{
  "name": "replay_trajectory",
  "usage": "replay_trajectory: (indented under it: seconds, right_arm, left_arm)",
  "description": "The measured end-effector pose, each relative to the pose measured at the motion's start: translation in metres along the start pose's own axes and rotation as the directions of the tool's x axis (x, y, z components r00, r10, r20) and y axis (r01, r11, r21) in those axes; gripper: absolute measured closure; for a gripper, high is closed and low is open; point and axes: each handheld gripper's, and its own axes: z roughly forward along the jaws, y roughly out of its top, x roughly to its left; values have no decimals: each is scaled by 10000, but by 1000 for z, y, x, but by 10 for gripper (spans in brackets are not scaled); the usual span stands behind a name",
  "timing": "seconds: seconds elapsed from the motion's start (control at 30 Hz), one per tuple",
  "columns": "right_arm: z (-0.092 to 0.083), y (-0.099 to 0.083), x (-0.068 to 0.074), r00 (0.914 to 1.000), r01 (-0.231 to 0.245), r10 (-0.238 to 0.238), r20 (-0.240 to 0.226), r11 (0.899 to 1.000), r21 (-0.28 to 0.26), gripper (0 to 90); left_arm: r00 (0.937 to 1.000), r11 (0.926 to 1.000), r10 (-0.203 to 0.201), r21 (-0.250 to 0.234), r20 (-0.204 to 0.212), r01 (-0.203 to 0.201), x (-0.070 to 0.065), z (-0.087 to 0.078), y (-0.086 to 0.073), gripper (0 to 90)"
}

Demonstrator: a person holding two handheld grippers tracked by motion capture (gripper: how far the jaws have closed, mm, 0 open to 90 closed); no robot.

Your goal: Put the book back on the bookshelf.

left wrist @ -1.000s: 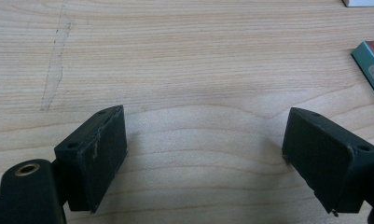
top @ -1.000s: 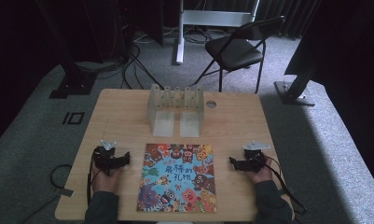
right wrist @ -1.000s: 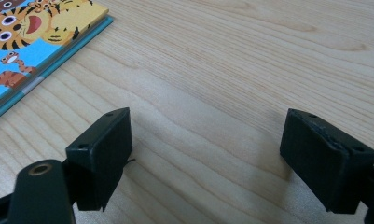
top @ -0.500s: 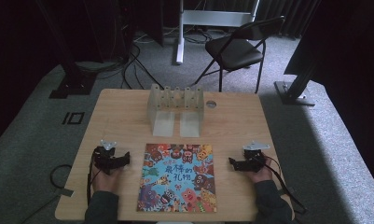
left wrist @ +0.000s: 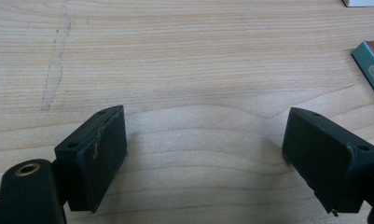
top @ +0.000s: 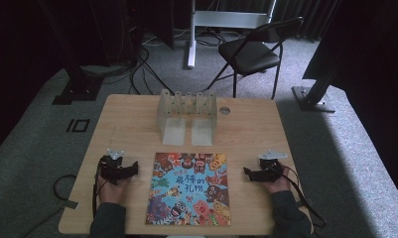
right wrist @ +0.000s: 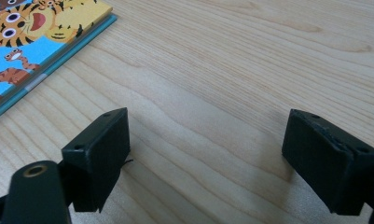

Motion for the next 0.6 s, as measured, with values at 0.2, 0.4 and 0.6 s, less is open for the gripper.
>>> replay_trajectory:
  seconds: [0.2, 0.4, 0.6]
  right_arm:
    - [-1, 1, -1, 10000, -57, 57, 59, 10000, -13, 197]
    - [-4, 2, 0, 9999, 13, -14, 141, 10000, 38, 198]
    - [-10, 9, 4, 9997, 174, -171, 200, 9997, -163, 198]
  left_arm:
    - [10000, 10000, 11, -4, -7, -11, 0, 0, 0, 146]
    - [10000, 10000, 7, -3, 1, -7, 0, 0, 0, 146]
    - [10000, 10000, 5, -4, 2, -5, 0, 0, 0, 146]
